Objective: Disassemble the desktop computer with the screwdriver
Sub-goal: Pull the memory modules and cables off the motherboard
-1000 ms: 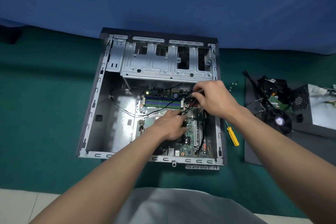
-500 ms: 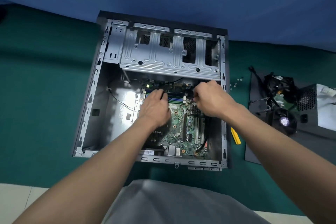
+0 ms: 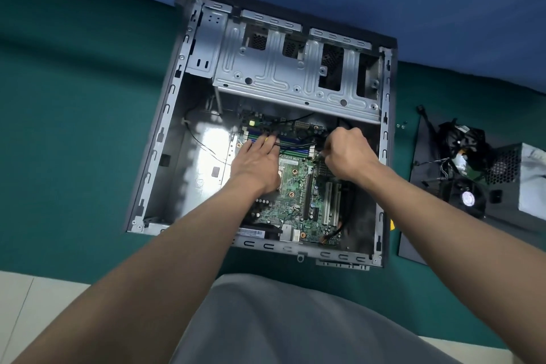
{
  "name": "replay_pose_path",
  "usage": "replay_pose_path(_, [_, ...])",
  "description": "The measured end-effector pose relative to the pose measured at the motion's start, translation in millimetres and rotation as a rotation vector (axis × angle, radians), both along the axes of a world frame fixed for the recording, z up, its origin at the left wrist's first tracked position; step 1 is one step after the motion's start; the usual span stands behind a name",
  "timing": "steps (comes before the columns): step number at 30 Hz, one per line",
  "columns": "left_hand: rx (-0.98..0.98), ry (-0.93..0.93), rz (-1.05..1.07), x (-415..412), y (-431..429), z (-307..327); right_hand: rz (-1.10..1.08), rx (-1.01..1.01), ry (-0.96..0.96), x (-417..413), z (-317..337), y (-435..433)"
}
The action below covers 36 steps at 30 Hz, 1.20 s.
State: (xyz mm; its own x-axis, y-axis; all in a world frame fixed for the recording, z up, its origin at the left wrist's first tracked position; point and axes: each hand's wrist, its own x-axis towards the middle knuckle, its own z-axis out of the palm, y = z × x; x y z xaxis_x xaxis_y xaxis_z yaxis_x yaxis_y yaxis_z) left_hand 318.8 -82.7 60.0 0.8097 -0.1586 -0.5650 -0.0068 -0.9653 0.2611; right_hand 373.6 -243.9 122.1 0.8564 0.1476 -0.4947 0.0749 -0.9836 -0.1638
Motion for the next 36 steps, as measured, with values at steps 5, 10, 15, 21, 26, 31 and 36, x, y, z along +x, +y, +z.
replay_pose_path(5, [-0.005, 0.009, 0.003, 0, 1, 0, -0.041, 0.018, 0.001, 2, -3, -2])
replay_pose_path(10, [-0.009, 0.018, 0.004, -1, 0, -1, -0.084, 0.031, 0.013, 4, -4, -1])
replay_pose_path(15, [-0.009, 0.022, 0.008, -1, 0, -1, -0.118, 0.024, 0.016, 5, -5, -1])
replay_pose_path(21, [-0.01, 0.025, 0.008, -1, 0, -2, -0.128, 0.004, 0.011, 8, -5, -2])
replay_pose_path(26, [-0.008, 0.023, 0.005, -2, 0, -2, -0.008, -0.015, 0.031, 10, -5, 0])
replay_pose_path(31, [-0.005, 0.024, 0.002, -1, 0, -2, 0.235, -0.166, 0.08, 14, -1, 5])
replay_pose_path(36, [-0.007, 0.018, 0.0, -2, 0, -1, 0.369, -0.282, 0.153, 15, 1, 11])
